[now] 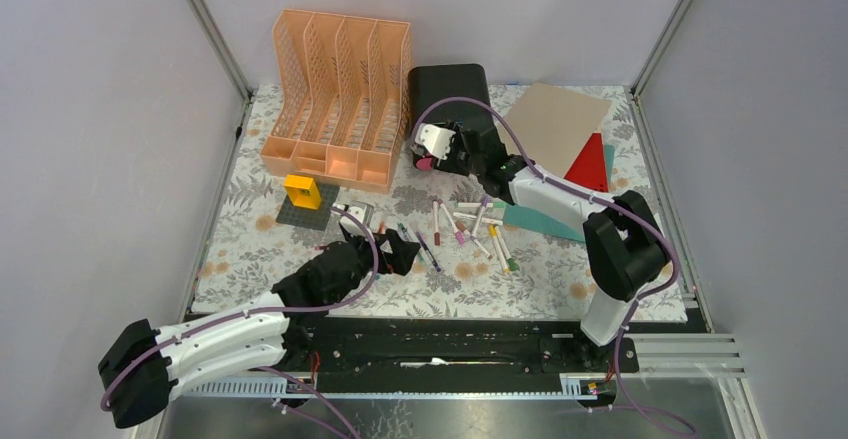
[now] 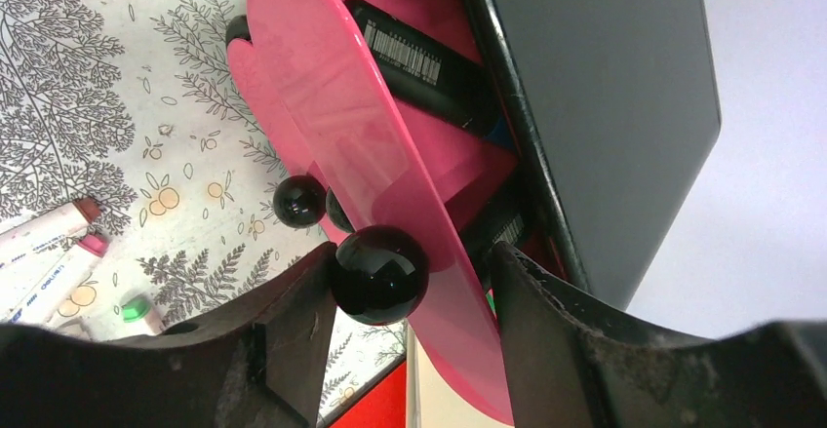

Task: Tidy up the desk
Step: Close the drawer in the storage box.

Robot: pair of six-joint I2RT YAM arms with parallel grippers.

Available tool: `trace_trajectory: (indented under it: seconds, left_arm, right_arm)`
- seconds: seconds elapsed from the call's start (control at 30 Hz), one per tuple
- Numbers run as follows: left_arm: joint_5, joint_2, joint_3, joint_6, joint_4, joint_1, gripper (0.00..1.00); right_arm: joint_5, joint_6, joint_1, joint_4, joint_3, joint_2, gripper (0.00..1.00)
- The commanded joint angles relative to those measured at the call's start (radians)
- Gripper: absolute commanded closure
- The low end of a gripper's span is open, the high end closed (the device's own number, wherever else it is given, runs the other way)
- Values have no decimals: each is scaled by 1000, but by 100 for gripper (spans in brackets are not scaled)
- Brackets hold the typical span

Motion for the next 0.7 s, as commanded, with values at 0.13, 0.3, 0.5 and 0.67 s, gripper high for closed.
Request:
trace_trajectory:
  seconds: [0.13,0.3,0.5,0.67]
  left_arm:
    - [13,-7,-13,-17,39,5,1]
    - [16,-5,-13,-20,45,4,1]
    - [16,-8,-12,-15,47,3,1]
    - [17,-11,-7,-12,50,5,1]
  right_arm:
    - [-8,222,-22,-72,156,50,21]
    - [-53,305,-37,-159,223,60,7]
    - [-230,307,-53,-314,250,-6,0]
    - [-304,299,-55,-381,224,-88,0]
